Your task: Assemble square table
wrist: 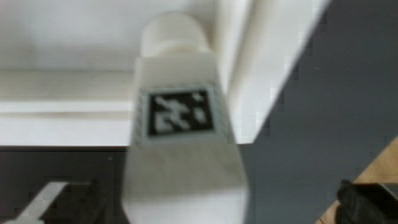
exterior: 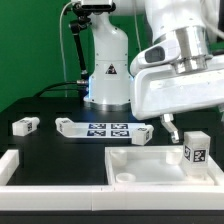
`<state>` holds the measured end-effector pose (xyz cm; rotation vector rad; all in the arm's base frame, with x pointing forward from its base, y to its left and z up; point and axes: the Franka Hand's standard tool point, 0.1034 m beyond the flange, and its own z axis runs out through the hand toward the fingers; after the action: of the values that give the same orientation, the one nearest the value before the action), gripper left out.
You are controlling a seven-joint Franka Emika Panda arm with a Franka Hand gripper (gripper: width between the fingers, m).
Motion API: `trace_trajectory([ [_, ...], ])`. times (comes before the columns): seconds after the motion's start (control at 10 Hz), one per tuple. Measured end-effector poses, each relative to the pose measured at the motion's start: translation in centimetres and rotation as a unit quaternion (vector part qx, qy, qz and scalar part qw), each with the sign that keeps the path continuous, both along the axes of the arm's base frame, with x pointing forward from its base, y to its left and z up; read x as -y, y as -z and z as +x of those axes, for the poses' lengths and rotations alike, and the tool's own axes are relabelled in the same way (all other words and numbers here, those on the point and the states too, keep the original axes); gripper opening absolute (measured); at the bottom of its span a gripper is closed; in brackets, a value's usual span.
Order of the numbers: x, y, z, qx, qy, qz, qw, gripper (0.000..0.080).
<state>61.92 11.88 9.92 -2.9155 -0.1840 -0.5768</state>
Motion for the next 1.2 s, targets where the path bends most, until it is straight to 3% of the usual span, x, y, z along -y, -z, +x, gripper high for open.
trace_trajectory([
  [0.1,0.6,0.0,0.7,0.004,0.005,-0.012,1.0,0.0649],
  [0.2,0.4,0.7,0.1,-0.022,0.011,-0.006,1.0,0.0649],
  [0.3,-0.1,1.1,-0.4,-0.076,0.002,0.003,0.997,0.0649],
  [0.4,0.1,1.2,-0.4,-0.128,-0.011,0.002,0.992,0.0649],
  [0.5,0.4,1.3,0.0,-0.142,-0.012,0.0,0.99,0.0649],
  [0.7,0.3,2.0,-0.9,-0.225,-0.025,-0.007,0.974,0.0649],
  [0.9,0.6,2.5,-0.3,-0.201,-0.008,-0.008,0.979,0.0649],
  [1.0,0.6,2.5,-0.3,-0.202,-0.003,-0.007,0.979,0.0552],
  [1.1,0.6,2.6,-0.3,-0.207,0.027,-0.001,0.978,0.0386],
  [1.2,0.6,2.6,-0.3,-0.213,0.058,0.004,0.975,0.0386],
])
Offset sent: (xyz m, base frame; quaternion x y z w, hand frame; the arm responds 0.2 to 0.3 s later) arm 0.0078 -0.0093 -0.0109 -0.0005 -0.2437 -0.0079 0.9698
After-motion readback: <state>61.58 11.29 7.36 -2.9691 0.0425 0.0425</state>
